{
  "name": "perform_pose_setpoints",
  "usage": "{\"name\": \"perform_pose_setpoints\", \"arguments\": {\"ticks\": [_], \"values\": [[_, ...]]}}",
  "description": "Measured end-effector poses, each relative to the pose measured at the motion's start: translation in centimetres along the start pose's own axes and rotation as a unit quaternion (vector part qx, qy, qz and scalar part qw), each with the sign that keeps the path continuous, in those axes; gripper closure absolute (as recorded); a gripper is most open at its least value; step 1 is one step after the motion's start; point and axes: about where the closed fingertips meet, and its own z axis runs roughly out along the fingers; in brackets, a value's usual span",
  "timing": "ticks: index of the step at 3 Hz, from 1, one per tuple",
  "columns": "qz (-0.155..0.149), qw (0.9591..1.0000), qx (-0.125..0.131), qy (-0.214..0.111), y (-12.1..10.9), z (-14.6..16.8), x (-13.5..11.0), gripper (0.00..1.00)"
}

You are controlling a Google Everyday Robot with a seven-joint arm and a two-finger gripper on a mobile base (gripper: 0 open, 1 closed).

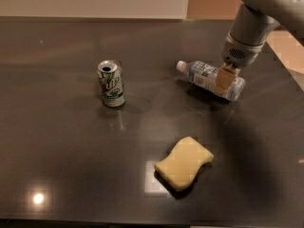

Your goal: Move blue plastic bottle near sponge

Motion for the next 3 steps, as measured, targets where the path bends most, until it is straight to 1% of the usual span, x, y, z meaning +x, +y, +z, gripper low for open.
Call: {"name": "perform_pose_setpoints", "arguments": {"ticks": [1,2,3], "values": [[-0.037,0.9993,-0.001,-0.011,2.2,-1.4,2.0,1.0],[-0.069,0.9976,-0.003,-0.008,4.7,-1.9,3.5,1.0],[-0.104,0.9945,-0.011,0.002,7.8,-1.7,4.8,1.0]]}}
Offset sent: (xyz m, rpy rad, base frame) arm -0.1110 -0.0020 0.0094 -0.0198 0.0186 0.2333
